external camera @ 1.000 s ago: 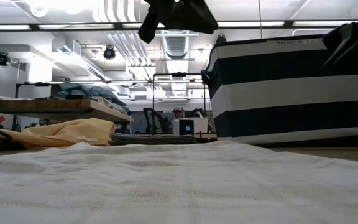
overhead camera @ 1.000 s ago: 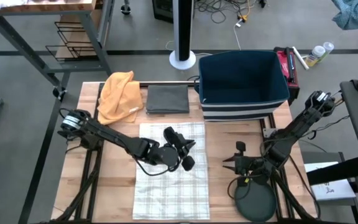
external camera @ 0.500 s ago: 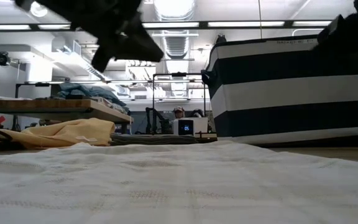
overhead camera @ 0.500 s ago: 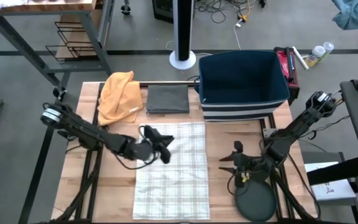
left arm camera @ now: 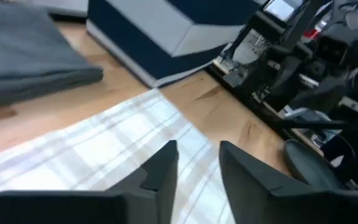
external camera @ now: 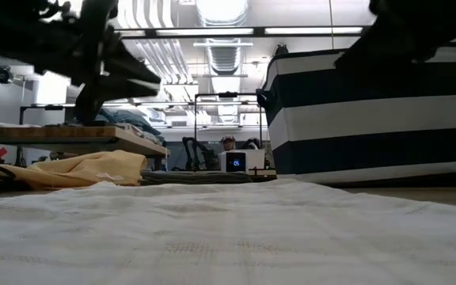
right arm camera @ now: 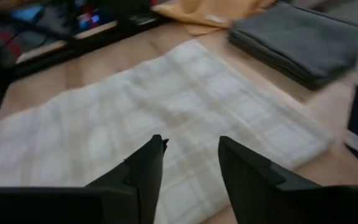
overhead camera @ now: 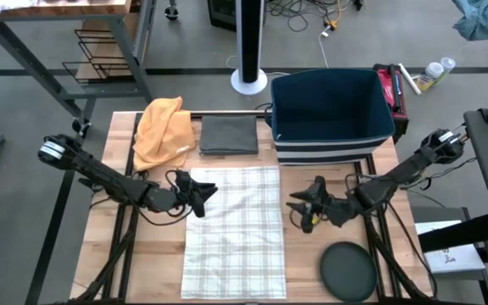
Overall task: Fold kitchen towel into neat rectangle
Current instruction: Fold the white patterned towel
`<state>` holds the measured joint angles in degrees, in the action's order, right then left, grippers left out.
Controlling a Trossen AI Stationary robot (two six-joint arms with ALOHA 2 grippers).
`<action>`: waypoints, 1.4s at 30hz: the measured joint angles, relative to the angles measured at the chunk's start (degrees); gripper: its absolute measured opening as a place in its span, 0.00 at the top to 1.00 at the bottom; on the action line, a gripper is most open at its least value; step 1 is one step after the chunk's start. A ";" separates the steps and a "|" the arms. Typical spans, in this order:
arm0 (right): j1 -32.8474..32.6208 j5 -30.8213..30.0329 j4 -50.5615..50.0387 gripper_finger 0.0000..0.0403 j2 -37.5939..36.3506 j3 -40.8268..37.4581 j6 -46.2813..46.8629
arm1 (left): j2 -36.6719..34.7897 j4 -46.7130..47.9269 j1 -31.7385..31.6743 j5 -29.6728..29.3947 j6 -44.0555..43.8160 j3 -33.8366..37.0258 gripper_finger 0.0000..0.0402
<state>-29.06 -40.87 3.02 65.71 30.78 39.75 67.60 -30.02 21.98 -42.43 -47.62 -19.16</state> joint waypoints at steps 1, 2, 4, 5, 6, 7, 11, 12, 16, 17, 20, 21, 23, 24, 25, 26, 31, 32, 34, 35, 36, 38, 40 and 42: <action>0.68 0.03 -0.30 0.58 0.44 -0.15 1.24 | -0.51 0.16 0.00 0.11 -0.76 1.06 0.69; 1.32 0.05 -0.37 0.56 1.03 -0.19 2.54 | -1.05 0.40 0.00 0.13 -1.46 2.13 0.66; 2.32 -0.33 -1.30 0.51 2.33 -0.44 5.28 | -1.88 0.44 -0.05 -0.17 -3.27 4.35 0.60; 2.97 -1.15 -1.21 0.49 3.31 -0.46 6.92 | -2.30 0.54 -0.09 -0.68 -4.58 5.60 0.58; 3.66 -1.72 -0.79 0.47 4.55 -0.40 8.73 | -2.73 0.95 -0.20 -1.40 -5.22 6.72 0.55; 4.32 -2.25 -0.93 0.45 5.77 -0.40 10.62 | -3.17 1.15 -0.26 -2.02 -5.96 7.74 0.54; 6.71 -2.72 -1.00 0.39 11.51 -0.41 16.60 | -5.54 4.79 -0.72 -3.39 -10.33 11.01 0.50; 6.82 -2.58 -1.10 0.38 13.16 -0.45 17.99 | -6.15 7.21 -0.74 -3.41 -11.25 11.25 0.50; 6.73 -0.98 -1.08 0.34 19.76 -0.39 24.53 | -8.66 21.50 -1.28 -2.94 -16.83 10.49 0.50; 6.75 -0.56 -1.15 0.34 21.24 -0.21 25.69 | -9.20 25.52 -1.71 -2.66 -18.93 9.81 0.51; 6.75 0.49 -0.97 0.32 24.97 0.82 28.25 | -11.33 37.47 -3.27 -0.60 -25.48 7.73 0.50; 6.73 0.60 -1.13 0.32 25.85 1.16 28.82 | -11.91 40.99 -3.94 0.75 -27.53 6.97 0.50; 6.73 0.58 -0.96 0.31 27.41 2.21 29.72 | -13.30 46.74 -5.47 3.76 -31.48 5.83 0.48; 6.73 0.54 -0.95 0.31 27.81 2.64 29.70 | -13.95 48.57 -6.25 4.90 -32.21 5.68 0.47; 6.80 0.09 -1.04 0.31 28.05 3.07 29.60 | -14.41 49.21 -7.06 5.57 -32.35 5.71 0.45; 6.90 -0.76 -1.04 0.31 28.17 3.61 29.05 | -14.73 49.02 -7.92 5.99 -32.45 5.79 0.44; 8.84 -2.20 -1.20 0.32 27.72 5.60 24.49 | -14.42 49.13 -12.25 8.52 -32.06 6.61 0.40; 9.24 -2.27 -1.00 0.32 27.62 6.05 24.18 | -13.87 49.12 -13.05 8.52 -32.03 6.88 0.40; 9.81 -2.24 -0.99 0.32 27.61 6.75 24.13 | -12.64 47.57 -14.50 8.48 -31.82 7.39 0.40; 9.96 -2.22 -1.24 0.33 27.61 7.04 24.10 | -11.98 45.61 -15.08 8.48 -30.70 7.57 0.41; 9.99 -2.22 -1.27 0.33 27.63 7.35 24.05 | -11.46 42.55 -15.56 8.48 -28.74 7.86 0.41; 9.99 -2.24 -1.04 0.33 27.74 7.95 23.79 | -10.14 36.37 -16.31 8.50 -24.93 8.35 0.42; 9.99 -2.22 -1.32 0.32 27.75 8.21 23.11 | -8.32 33.68 -17.29 8.56 -23.21 8.44 0.43; 9.99 -2.20 -1.15 0.32 27.78 8.49 22.87 | -5.91 33.74 -18.29 8.52 -23.55 8.53 0.45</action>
<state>-19.07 -43.08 1.87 93.49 39.28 62.61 61.69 3.72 3.69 -33.91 -71.17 -10.63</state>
